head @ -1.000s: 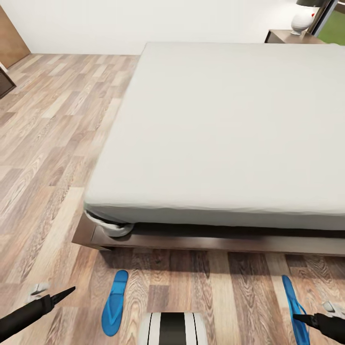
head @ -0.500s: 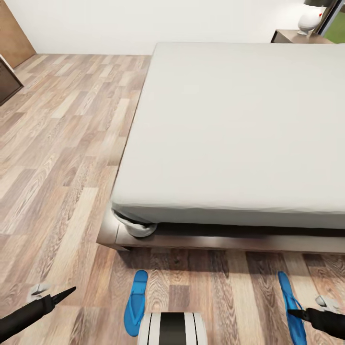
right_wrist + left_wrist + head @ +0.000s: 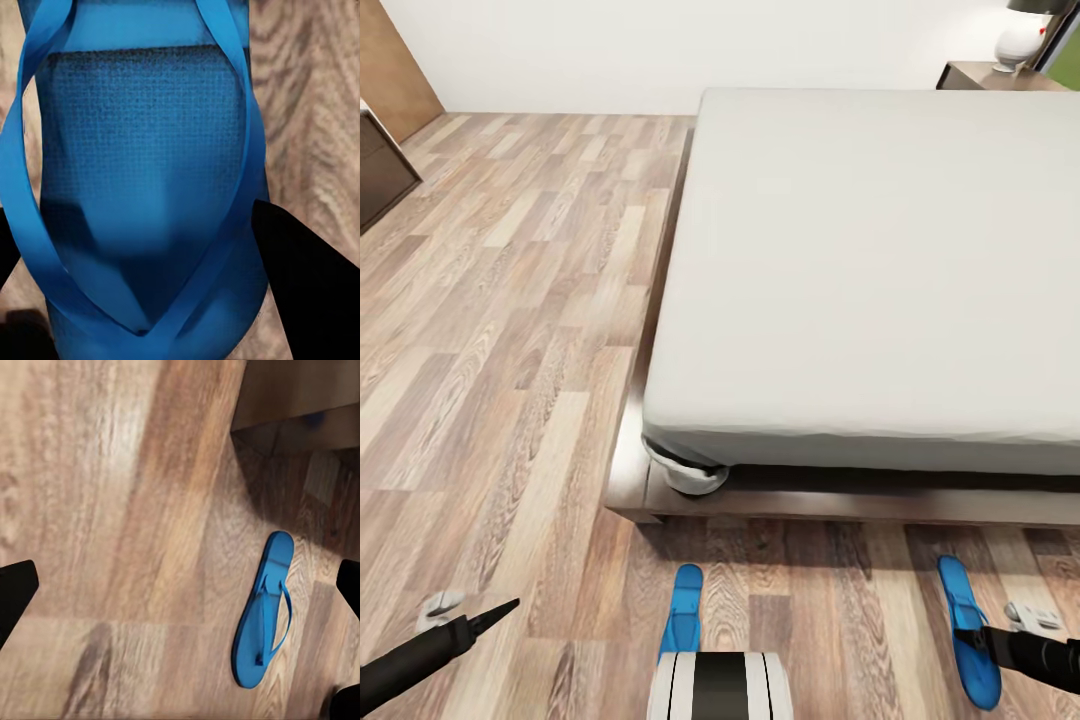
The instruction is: In the bedroom, move the book from the bed onto either nightstand, and place the two sandals side by side next to the bed.
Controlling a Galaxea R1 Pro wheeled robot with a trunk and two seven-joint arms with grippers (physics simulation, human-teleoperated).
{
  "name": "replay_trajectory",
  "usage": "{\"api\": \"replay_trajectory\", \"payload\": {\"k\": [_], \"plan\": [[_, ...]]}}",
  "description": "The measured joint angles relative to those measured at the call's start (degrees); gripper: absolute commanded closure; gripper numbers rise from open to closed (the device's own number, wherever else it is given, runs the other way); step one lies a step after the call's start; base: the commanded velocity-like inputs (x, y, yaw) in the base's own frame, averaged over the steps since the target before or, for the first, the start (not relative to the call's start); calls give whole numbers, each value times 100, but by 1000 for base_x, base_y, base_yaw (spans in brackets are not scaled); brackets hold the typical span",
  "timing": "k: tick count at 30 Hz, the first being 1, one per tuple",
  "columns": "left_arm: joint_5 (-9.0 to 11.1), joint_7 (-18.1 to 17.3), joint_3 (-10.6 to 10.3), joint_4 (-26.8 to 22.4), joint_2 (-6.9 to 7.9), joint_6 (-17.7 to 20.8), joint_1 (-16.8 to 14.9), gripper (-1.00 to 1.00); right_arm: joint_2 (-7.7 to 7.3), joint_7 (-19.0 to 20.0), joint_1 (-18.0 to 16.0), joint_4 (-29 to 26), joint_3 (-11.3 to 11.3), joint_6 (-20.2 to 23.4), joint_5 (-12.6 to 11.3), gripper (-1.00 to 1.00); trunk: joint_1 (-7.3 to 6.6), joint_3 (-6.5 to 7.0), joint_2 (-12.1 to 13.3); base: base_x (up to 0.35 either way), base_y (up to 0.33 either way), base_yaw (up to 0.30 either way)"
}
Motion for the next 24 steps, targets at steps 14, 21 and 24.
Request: {"api": "replay_trajectory", "payload": {"k": [14, 21, 24], "plan": [[-1, -1, 0, 1, 0, -7, 1, -100, 14, -40, -1, 55, 4, -346, 12, 100, 0, 0, 0, 0, 147, 0], [-1, 6, 3, 2, -3, -6, 1, -100, 312, -1202, -1, 22, 14, -388, 32, 100, 0, 0, 0, 0, 276, 0], [-1, 6, 1, 3, -2, -8, 1, -100, 347, -1451, -2, 19, 16, -387, 26, 100, 0, 0, 0, 0, 277, 0]]}}
